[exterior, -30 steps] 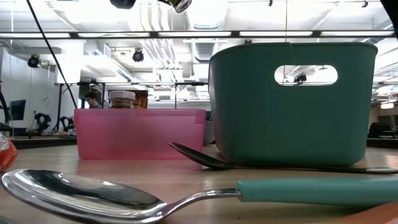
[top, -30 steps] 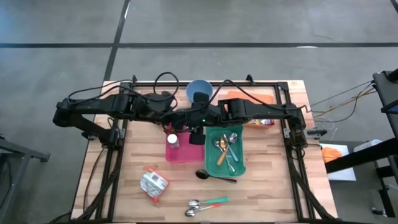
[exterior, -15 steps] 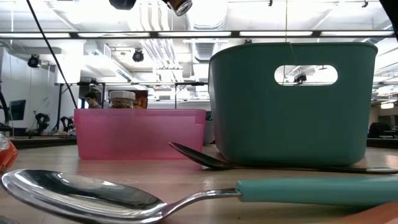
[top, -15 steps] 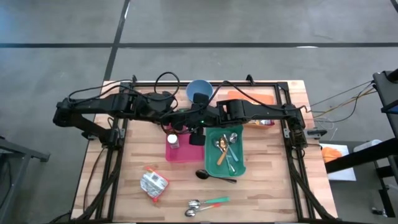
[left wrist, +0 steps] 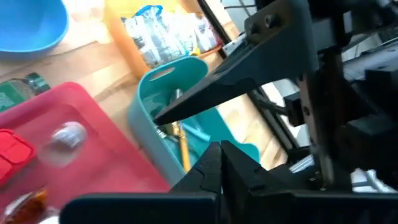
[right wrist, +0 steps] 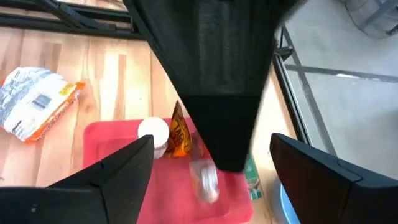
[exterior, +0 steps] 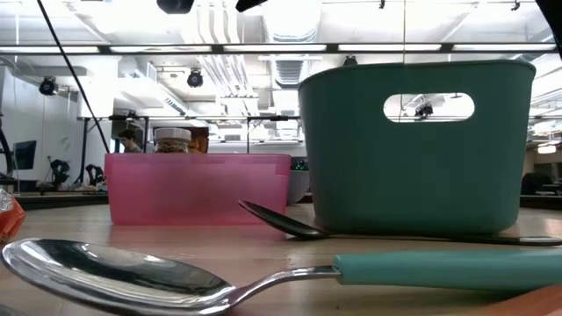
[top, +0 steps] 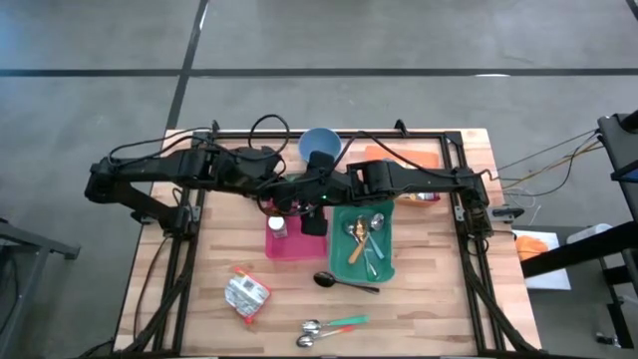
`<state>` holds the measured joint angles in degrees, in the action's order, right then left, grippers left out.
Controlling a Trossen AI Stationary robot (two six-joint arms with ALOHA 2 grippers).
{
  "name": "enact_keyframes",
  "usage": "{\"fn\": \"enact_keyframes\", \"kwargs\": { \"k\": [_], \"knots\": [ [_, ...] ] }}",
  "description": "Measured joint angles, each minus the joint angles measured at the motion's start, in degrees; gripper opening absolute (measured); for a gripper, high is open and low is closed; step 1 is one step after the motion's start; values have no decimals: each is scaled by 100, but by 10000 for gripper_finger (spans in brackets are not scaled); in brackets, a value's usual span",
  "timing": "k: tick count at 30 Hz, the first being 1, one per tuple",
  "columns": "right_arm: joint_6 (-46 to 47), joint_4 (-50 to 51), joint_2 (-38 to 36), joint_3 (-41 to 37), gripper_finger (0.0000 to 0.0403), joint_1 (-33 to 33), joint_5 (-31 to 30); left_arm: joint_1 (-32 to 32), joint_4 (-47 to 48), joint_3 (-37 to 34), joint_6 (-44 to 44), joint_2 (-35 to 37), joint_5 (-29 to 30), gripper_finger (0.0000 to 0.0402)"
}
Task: Pick & Place Food Item
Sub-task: Put the brown spice bottle into the red bin
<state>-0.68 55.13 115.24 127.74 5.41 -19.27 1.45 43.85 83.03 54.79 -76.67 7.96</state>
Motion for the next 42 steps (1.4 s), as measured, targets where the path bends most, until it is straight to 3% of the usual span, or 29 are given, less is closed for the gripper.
{"fn": "enact_keyframes", "kwargs": {
  "k": [12,42],
  "knots": [
    [187,258,0,45,322,-2,-26,-33,585,-11,-109,73,-107,0],
    [427,262,-12,41,322,-18,-39,-33,577,-11,-537,82,-120,2]
  ]
}}
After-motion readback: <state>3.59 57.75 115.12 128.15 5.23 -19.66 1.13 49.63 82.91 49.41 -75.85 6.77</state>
